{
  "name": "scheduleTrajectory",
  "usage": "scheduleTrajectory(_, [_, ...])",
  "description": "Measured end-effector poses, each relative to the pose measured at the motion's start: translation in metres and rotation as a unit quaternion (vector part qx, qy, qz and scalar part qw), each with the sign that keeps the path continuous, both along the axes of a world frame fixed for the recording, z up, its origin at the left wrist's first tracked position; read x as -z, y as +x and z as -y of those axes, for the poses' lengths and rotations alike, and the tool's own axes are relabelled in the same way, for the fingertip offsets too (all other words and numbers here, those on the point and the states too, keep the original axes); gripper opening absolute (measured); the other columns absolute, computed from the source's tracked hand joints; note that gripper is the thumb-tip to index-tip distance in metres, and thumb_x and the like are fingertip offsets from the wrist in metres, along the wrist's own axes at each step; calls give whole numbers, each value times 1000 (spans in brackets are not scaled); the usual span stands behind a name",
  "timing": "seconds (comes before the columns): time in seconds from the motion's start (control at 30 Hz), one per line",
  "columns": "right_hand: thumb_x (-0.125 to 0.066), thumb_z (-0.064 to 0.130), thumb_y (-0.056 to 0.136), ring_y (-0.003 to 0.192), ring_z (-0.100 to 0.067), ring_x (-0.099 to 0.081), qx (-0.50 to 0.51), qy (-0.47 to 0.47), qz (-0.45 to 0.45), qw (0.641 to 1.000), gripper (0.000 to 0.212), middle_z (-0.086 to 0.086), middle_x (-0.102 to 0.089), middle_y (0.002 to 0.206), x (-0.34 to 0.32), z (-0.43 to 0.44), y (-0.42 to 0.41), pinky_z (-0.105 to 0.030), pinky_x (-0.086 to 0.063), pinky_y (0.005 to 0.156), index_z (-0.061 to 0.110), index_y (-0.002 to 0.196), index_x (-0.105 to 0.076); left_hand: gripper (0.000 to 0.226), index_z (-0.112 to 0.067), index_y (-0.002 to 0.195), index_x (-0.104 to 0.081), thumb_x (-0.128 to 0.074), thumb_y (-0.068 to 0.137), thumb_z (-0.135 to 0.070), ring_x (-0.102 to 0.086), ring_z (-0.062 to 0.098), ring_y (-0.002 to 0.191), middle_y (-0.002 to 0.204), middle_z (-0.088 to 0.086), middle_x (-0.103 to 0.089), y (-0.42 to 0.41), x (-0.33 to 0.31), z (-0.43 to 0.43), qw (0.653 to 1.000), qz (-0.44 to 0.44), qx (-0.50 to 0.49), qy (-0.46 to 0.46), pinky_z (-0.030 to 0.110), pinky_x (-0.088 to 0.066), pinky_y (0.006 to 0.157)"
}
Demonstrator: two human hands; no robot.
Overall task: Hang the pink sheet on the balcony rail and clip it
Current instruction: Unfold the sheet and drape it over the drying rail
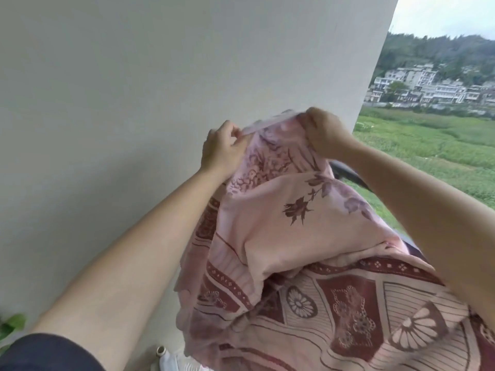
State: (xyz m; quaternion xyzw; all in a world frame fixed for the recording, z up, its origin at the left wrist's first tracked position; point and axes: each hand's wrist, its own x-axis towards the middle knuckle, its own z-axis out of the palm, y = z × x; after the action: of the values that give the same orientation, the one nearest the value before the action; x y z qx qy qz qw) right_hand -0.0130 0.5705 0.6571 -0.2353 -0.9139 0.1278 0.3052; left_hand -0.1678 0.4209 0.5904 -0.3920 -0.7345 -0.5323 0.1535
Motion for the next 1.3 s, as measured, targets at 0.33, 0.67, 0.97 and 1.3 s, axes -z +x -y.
scheduleTrajectory(0.33, [-27, 63, 98, 86, -33, -64, 212, 12, 205, 955, 68, -18, -65, 91, 12, -80, 55, -41, -55, 77, 7, 99, -66, 19, -15, 105, -70, -62, 94, -27, -66, 24, 88, 88, 4, -69, 14, 102, -9, 950, 189, 160, -187, 24, -41, 66])
scheduleTrajectory(0.67, [-37, 40, 105, 133, -29, -47, 68, -37, 241, 967, 51, -13, -50, 146, -5, -21, 25, -43, -35, 113, 6, 141, -51, 27, -21, 72, -67, -53, 95, -22, -52, 7, 66, 62, -15, -57, 8, -16, -6, 978, 146, 99, 114, 25, -39, 65])
scheduleTrajectory(0.97, [-64, 48, 90, 69, -21, -58, 5, -245, -19, 969, 45, -8, -65, 80, -20, 20, 51, -30, -48, 58, 4, 94, -71, 18, -17, 100, -72, -59, 88, -15, -62, 5, 85, 91, -10, -70, 42, -34, 12, 961, 120, 186, 164, 22, -49, 79])
scheduleTrajectory(1.3, [-58, 40, 96, 76, -22, -66, 268, 36, 329, 905, 30, -5, -69, 88, 17, -14, 146, -34, -59, 68, 14, 103, -72, 72, -12, 124, -42, -76, 69, -45, -67, 24, 85, 102, 10, -64, 67, 143, 21, 868, 470, 110, -120, 35, -59, 74])
